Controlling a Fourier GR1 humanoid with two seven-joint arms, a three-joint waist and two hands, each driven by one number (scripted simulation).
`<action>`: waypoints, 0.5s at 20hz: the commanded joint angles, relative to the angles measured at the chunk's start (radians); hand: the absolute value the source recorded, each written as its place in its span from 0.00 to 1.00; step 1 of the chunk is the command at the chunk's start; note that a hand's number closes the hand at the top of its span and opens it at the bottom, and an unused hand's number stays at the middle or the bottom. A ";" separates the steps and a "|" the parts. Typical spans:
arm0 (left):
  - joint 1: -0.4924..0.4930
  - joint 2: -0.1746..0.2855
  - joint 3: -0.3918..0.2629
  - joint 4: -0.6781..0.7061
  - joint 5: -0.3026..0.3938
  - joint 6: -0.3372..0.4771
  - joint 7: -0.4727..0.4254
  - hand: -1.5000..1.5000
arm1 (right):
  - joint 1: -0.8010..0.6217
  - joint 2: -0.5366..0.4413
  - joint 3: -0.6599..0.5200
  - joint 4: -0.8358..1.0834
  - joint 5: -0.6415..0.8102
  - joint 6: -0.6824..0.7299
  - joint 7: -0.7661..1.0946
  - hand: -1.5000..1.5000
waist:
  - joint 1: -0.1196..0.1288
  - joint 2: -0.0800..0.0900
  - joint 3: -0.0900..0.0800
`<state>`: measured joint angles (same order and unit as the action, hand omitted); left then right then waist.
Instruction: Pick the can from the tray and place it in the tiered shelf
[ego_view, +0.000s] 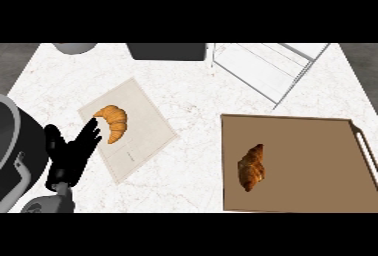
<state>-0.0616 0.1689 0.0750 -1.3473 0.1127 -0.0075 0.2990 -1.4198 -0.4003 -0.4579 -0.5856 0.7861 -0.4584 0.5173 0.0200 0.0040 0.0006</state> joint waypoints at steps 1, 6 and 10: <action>0.021 -0.028 -0.020 -0.023 -0.024 0.033 0.003 0.50 | 0.038 0.053 -0.046 -0.044 -0.067 -0.112 -0.036 0.00 | -0.003 -0.001 0.000; 0.043 0.003 0.004 -0.014 0.008 -0.024 -0.014 0.50 | 0.011 -0.064 -0.019 -0.062 0.007 -0.177 0.024 0.00 | -0.007 -0.002 -0.001; 0.045 -0.006 0.023 0.033 0.005 -0.009 -0.048 0.50 | 0.094 -0.104 -0.028 -0.158 0.025 -0.207 0.118 0.00 | -0.033 -0.009 -0.001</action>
<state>-0.0320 0.1689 0.0828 -1.3556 0.1132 -0.0119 0.2913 -1.3793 -0.4631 -0.4810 -0.6827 0.7989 -0.6366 0.5869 0.0022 -0.0018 -0.0007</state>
